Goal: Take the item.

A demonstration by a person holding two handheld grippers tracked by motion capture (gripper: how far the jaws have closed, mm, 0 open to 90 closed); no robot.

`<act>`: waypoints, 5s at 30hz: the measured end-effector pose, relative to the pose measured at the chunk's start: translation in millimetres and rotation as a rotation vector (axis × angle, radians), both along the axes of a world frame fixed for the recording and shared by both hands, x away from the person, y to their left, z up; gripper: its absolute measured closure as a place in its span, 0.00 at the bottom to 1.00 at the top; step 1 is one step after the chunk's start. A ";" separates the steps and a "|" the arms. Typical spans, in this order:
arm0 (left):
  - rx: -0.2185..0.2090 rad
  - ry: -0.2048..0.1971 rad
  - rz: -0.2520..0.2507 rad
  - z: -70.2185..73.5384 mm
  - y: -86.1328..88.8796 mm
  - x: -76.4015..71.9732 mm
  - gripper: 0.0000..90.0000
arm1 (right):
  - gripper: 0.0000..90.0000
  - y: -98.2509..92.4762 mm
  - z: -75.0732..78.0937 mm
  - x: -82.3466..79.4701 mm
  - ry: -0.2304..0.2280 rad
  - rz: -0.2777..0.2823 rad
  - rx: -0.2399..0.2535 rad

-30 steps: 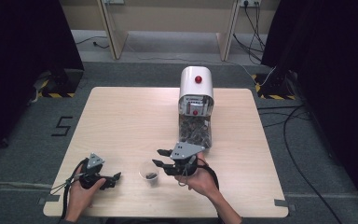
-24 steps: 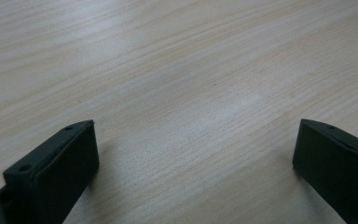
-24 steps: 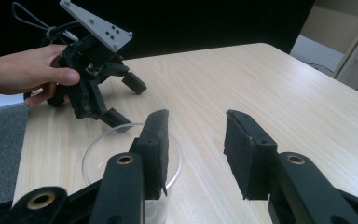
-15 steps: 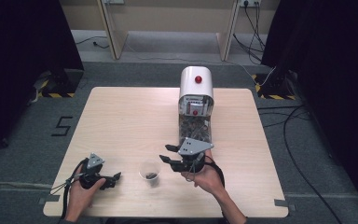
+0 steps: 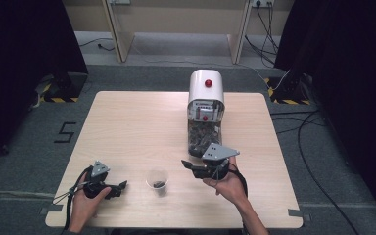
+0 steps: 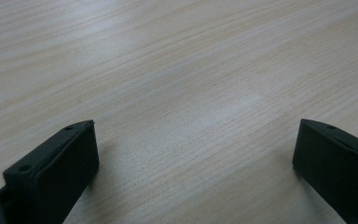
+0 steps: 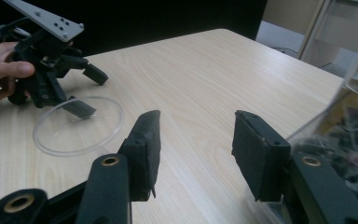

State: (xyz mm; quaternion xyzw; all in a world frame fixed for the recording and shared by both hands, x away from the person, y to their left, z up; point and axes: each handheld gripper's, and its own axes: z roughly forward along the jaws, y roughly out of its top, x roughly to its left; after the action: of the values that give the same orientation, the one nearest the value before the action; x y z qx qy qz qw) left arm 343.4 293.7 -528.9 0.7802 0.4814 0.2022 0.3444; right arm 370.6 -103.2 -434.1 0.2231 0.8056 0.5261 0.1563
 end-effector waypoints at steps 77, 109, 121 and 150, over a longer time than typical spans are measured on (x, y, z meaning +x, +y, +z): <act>0.000 0.000 0.000 0.0 0.0 0.0 0.00 | 0.35 -109.5 -47.2 -22.7 0.110 -0.312 -0.065; 0.000 0.000 0.000 0.0 0.0 0.0 0.00 | 0.30 -120.3 -66.6 -44.7 0.160 -0.368 -0.167; 0.000 0.000 0.000 0.0 0.0 0.0 0.00 | 0.25 -125.7 -70.5 -55.3 0.166 -0.391 -0.198; 0.000 0.000 0.000 0.0 0.0 0.0 0.00 | 0.22 -142.0 -83.7 -74.7 0.197 -0.431 -0.180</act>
State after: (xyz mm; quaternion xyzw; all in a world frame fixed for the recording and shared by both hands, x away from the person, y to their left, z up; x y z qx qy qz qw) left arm 343.4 293.7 -529.0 0.7800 0.4816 0.2023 0.3446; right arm 295.9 -245.2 -517.9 0.4251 0.7943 0.3827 0.2049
